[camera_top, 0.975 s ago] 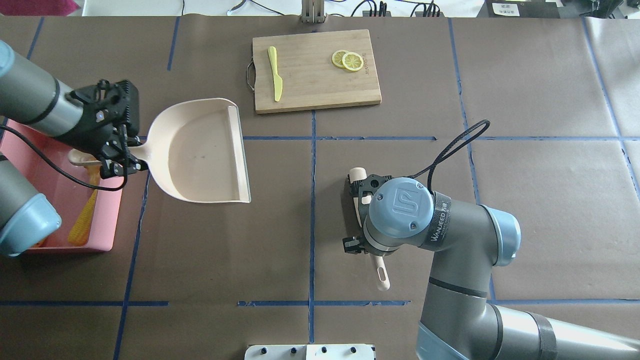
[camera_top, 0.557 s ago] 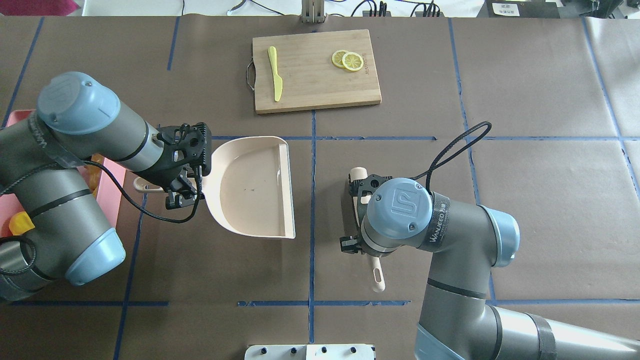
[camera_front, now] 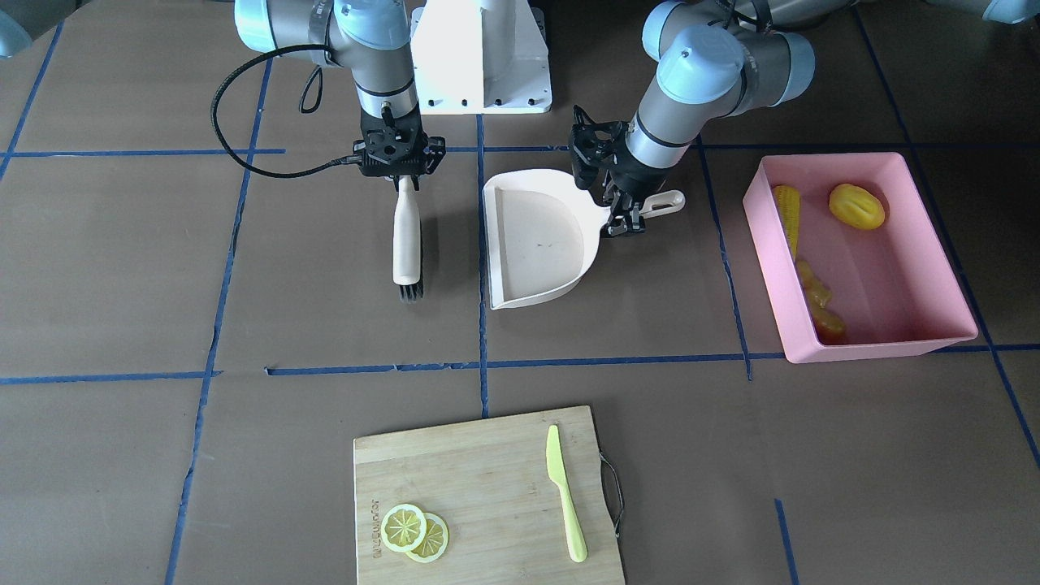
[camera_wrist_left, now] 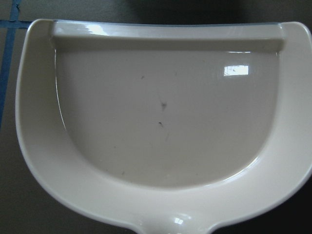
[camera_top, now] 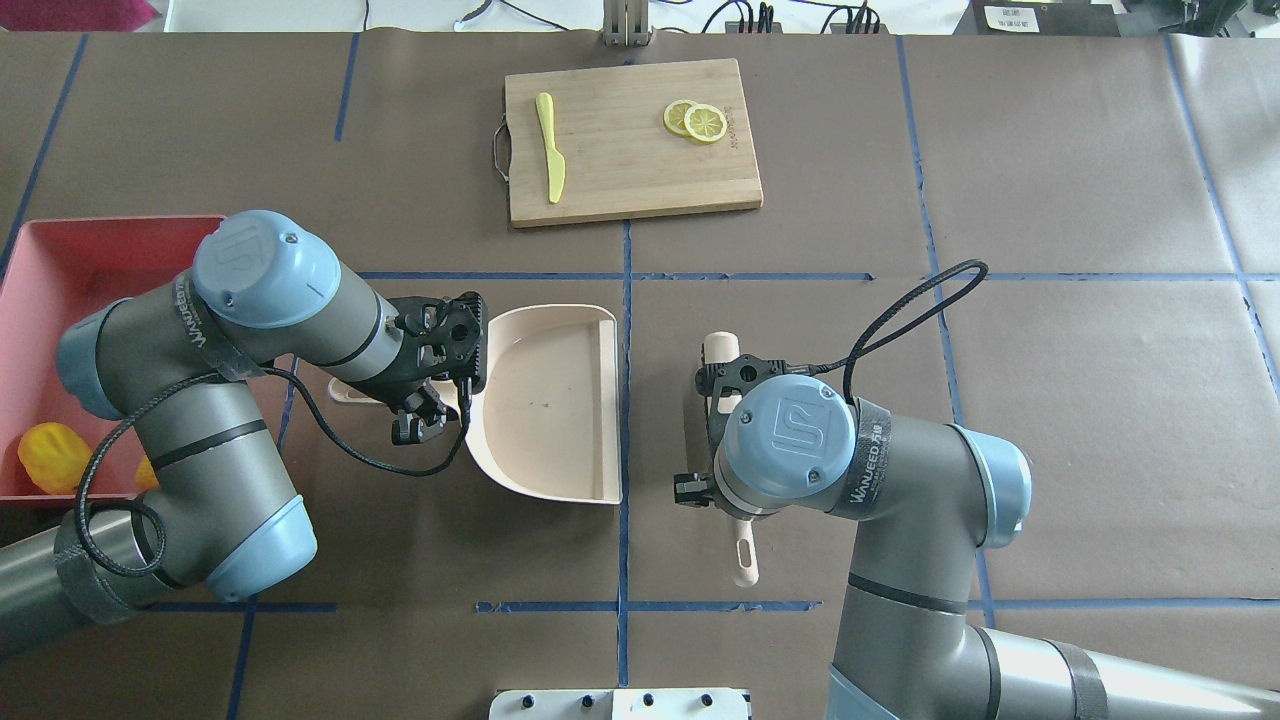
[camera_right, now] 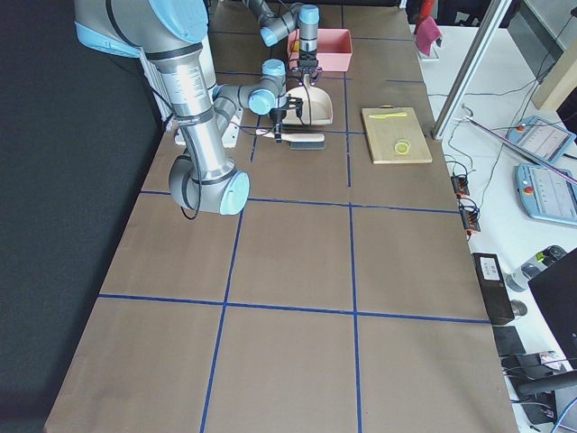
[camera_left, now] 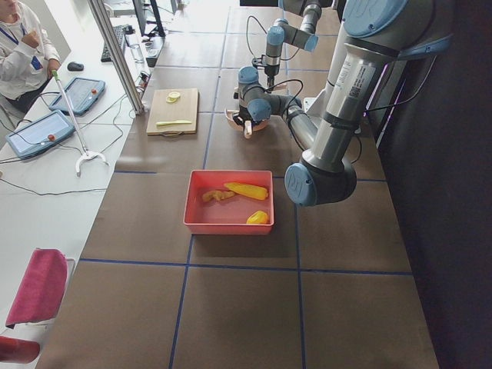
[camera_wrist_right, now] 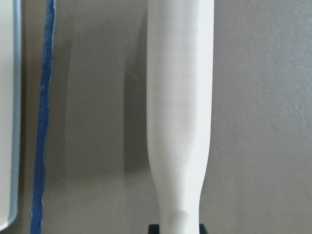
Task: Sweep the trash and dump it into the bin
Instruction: 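Carry the empty dustpan away from the bin toward the table center with the left gripper, then set the dustpan on the table, open the left gripper and withdraw it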
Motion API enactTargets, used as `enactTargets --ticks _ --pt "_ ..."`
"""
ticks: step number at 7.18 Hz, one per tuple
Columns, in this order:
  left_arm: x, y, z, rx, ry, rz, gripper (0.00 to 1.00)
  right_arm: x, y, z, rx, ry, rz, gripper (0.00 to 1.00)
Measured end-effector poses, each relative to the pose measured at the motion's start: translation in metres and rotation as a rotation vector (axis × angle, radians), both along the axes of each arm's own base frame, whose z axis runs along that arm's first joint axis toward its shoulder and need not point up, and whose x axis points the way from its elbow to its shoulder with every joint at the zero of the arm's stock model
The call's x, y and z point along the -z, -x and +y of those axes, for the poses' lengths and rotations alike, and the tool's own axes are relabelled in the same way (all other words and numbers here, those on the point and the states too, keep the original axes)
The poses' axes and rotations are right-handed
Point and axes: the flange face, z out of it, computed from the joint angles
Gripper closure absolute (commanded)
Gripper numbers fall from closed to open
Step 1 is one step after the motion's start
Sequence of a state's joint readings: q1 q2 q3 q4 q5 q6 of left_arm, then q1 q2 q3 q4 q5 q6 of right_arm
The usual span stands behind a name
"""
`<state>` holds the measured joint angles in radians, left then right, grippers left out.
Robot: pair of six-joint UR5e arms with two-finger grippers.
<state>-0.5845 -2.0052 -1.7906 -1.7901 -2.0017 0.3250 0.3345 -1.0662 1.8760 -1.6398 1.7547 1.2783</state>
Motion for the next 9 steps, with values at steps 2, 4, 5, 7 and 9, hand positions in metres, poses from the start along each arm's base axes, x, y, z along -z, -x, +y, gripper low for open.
enactTargets --ticks 2,4,5,7,9 --pt "-0.012 -0.01 -0.002 -0.003 -0.005 -0.002 0.83 0.0 0.002 0.003 0.003 -0.003 0.001 1.0" --pt "-0.015 -0.014 -0.002 -0.003 -0.012 0.003 0.01 -0.001 0.002 0.004 0.005 -0.002 0.002 1.0" --pt "-0.015 -0.017 -0.001 0.004 -0.026 0.006 0.0 -0.001 0.003 0.005 0.007 -0.003 0.002 1.0" --pt "-0.011 -0.021 0.003 0.041 -0.078 0.024 0.0 -0.002 0.005 0.007 0.011 -0.002 0.005 1.0" --pt "0.006 -0.006 0.006 0.066 -0.108 0.056 0.0 -0.004 0.005 0.007 0.013 -0.002 0.008 1.0"
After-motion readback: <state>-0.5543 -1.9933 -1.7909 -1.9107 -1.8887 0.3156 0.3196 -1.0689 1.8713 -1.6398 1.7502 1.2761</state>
